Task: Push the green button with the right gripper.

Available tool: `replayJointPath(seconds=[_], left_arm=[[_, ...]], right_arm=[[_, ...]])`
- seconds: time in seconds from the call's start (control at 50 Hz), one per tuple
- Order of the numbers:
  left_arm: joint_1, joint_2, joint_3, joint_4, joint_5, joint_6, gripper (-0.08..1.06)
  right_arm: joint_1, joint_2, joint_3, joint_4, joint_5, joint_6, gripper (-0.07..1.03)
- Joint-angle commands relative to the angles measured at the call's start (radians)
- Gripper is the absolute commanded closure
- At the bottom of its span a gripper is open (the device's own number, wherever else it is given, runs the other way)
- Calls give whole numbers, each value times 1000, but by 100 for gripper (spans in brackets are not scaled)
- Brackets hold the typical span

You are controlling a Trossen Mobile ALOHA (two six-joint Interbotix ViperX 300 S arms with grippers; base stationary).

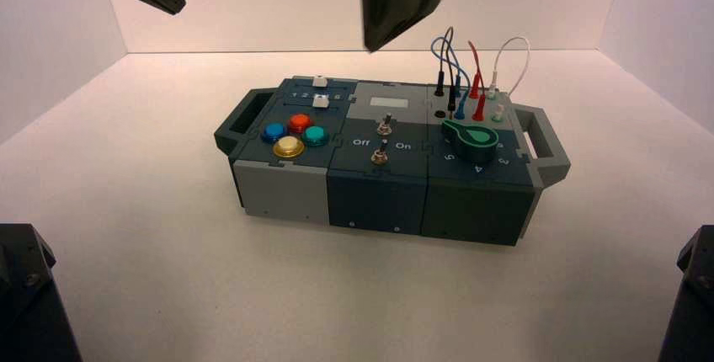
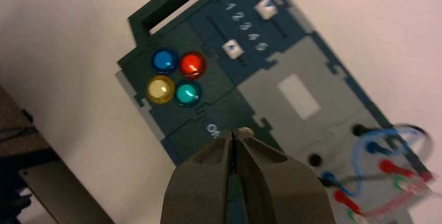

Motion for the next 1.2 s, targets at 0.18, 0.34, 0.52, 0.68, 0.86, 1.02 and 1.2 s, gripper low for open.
replayJointPath(seconds=[0.18,0.34,0.52,0.68,0.86,1.02,1.2], left_arm=[[-3,32,-15,-3,-55,12,101],[-3,43,-9,-3,-81,11,101],[-3,69,-9,-3,-89,11,101],[-3,91,-15,-3,-91,11,101],[-3,101,-25,-5,-92,12,101],[-3,101,-28,-5,-91,11,101],[-3,101,-28,-5,-91,11,101]], right_arm=[[75,124,-94,3,-3,-5,98],[84,179,-112,-6,-15,-5,98],[86,212,-115,-12,-48,-6,98],[86,238,-115,-17,-57,-9,98],[87,256,-121,-17,-61,-11,98],[92,262,-132,-17,-64,-11,98],[117,278,-160,-11,-51,-9,98]])
